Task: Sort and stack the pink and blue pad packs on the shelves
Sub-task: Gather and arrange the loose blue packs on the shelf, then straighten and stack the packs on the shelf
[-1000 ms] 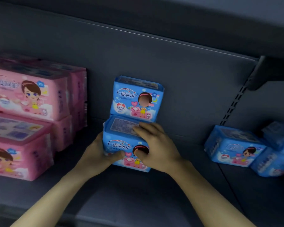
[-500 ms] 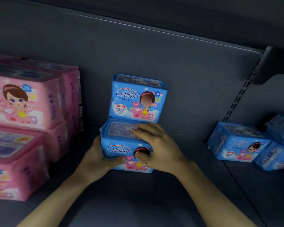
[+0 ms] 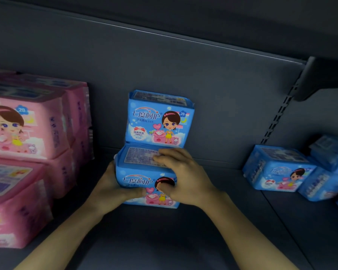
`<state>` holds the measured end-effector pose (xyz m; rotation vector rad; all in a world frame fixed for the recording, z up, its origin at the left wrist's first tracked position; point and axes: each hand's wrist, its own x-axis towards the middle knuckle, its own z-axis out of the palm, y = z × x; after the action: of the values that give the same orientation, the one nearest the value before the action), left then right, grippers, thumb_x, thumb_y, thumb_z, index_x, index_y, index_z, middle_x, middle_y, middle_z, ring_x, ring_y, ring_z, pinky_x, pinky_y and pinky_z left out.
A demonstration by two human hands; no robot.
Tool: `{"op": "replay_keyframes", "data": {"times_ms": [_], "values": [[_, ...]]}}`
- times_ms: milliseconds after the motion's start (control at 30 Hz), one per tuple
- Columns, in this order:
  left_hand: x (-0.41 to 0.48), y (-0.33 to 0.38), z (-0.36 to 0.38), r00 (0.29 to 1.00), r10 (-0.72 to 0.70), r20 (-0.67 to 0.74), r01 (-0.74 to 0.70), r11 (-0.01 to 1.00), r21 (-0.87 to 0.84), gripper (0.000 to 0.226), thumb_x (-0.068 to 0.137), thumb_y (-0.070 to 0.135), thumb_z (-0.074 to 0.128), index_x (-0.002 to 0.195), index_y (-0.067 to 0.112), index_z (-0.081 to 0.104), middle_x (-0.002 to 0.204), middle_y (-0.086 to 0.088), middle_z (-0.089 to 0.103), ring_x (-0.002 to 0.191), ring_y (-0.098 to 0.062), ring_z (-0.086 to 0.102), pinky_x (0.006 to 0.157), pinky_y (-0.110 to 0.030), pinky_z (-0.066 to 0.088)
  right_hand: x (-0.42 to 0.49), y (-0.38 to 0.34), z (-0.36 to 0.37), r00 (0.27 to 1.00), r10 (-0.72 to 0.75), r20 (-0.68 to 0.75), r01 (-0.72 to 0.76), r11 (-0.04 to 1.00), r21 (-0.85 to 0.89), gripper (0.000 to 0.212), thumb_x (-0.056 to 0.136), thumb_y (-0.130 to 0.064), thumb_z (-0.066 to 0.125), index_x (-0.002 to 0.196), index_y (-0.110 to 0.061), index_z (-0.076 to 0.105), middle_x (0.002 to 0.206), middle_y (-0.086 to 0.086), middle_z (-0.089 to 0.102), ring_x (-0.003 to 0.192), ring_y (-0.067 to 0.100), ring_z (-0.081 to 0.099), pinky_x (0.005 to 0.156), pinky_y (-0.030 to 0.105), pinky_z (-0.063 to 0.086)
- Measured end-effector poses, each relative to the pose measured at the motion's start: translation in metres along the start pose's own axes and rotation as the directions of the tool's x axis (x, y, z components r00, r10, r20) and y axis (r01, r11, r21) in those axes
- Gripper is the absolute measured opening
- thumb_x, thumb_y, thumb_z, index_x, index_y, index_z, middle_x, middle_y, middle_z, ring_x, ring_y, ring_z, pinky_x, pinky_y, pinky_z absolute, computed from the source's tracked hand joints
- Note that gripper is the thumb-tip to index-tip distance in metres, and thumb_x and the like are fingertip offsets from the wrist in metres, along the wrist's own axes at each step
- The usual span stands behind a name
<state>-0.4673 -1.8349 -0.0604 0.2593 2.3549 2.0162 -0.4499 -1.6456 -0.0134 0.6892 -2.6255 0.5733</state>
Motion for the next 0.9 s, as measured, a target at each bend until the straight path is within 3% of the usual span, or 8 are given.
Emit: {"op": "replay_keyframes", "data": {"times_ms": [100, 200, 267, 367, 467, 667, 800, 900], "values": [[0.001, -0.001, -0.001, 1.000, -0.010, 0.000, 0.010, 1.000, 0.007, 0.087, 0.044, 0.009, 0.091, 0.116, 0.029, 0.046, 0.104, -0.002, 0.067, 0.097, -0.012, 0.065, 0.081, -0.032, 0.053, 0.002, -0.003, -0.002, 0.998, 0.049, 0.036, -0.049, 0.999, -0.008, 0.055, 0.075, -0.020, 0.069, 0.129, -0.016, 0.054, 0.135, -0.005, 0.048, 0.129, 0.013, 0.035, 0.097, 0.041, 0.045], [0.000, 0.000, -0.002, 1.000, -0.024, -0.002, 0.024, 0.999, 0.036, 0.105, 0.029, 0.032, 0.088, 0.125, 0.022, 0.044, 0.106, -0.001, 0.067, 0.099, -0.015, 0.065, 0.085, -0.039, 0.054, 0.002, -0.007, -0.005, 0.995, 0.080, 0.066, -0.078, 0.996, -0.031, 0.056, 0.078, -0.022, 0.067, 0.131, -0.019, 0.051, 0.137, -0.008, 0.044, 0.131, 0.009, 0.031, 0.099, 0.039, 0.043], [-0.004, 0.003, -0.002, 0.998, -0.031, -0.054, 0.036, 0.995, 0.095, 0.109, 0.030, 0.034, 0.088, 0.128, 0.021, 0.042, 0.109, 0.002, 0.065, 0.102, -0.014, 0.063, 0.089, -0.040, 0.052, 0.002, -0.010, -0.007, 0.990, 0.098, 0.101, -0.091, 0.993, -0.070, 0.056, 0.080, -0.024, 0.065, 0.134, -0.022, 0.047, 0.139, -0.009, 0.041, 0.132, 0.008, 0.028, 0.102, 0.041, 0.039], [-0.015, 0.017, 0.002, 0.988, 0.020, -0.155, 0.026, 0.957, 0.290, 0.105, 0.050, 0.014, 0.090, 0.137, 0.021, 0.032, 0.126, 0.001, 0.052, 0.117, -0.018, 0.050, 0.100, -0.034, 0.041, 0.000, -0.015, -0.011, 0.983, 0.108, 0.147, -0.084, 0.984, -0.157, 0.057, 0.083, -0.028, 0.062, 0.137, -0.023, 0.041, 0.141, -0.008, 0.037, 0.133, 0.011, 0.026, 0.105, 0.043, 0.032], [-0.027, 0.034, 0.001, 0.976, 0.118, -0.185, -0.001, 0.846, 0.533, 0.107, 0.064, 0.021, 0.083, 0.147, 0.014, 0.017, 0.146, -0.010, 0.030, 0.135, -0.024, 0.029, 0.110, -0.035, 0.027, -0.007, -0.016, -0.019, 0.977, 0.134, 0.166, -0.107, 0.981, -0.163, 0.061, 0.086, -0.031, 0.060, 0.141, -0.023, 0.035, 0.146, -0.005, 0.030, 0.137, 0.013, 0.019, 0.108, 0.044, 0.026], [-0.045, 0.072, 0.011, 0.932, 0.353, -0.078, -0.189, 0.659, 0.728, 0.079, 0.071, 0.017, 0.078, 0.138, 0.007, 0.039, 0.140, -0.016, 0.038, 0.131, -0.033, 0.034, 0.108, -0.041, 0.030, -0.035, -0.006, -0.049, 0.960, 0.233, 0.153, -0.211, 0.967, -0.143, 0.063, 0.087, -0.028, 0.058, 0.143, -0.028, 0.029, 0.148, -0.005, 0.028, 0.136, 0.016, 0.022, 0.109, 0.049, 0.025], [-0.054, 0.091, 0.046, 0.940, 0.339, 0.033, -0.250, 0.621, 0.743, 0.069, 0.077, 0.019, 0.072, 0.138, 0.010, 0.041, 0.145, -0.011, 0.034, 0.134, -0.029, 0.031, 0.108, -0.036, 0.028, -0.062, 0.005, -0.071, 0.940, 0.300, 0.163, -0.275, 0.948, -0.158, 0.063, 0.086, -0.028, 0.059, 0.143, -0.028, 0.031, 0.146, -0.001, 0.032, 0.136, 0.018, 0.022, 0.109, 0.049, 0.027], [-0.057, 0.097, 0.080, 0.939, 0.331, 0.093, -0.292, 0.624, 0.725, 0.065, 0.078, 0.019, 0.071, 0.135, 0.010, 0.043, 0.144, -0.010, 0.036, 0.128, -0.030, 0.039, 0.106, -0.035, 0.031, -0.086, 0.019, -0.089, 0.924, 0.343, 0.171, -0.319, 0.936, -0.151, 0.063, 0.086, -0.028, 0.059, 0.143, -0.026, 0.032, 0.146, 0.000, 0.032, 0.137, 0.019, 0.020, 0.109, 0.048, 0.027]]}}
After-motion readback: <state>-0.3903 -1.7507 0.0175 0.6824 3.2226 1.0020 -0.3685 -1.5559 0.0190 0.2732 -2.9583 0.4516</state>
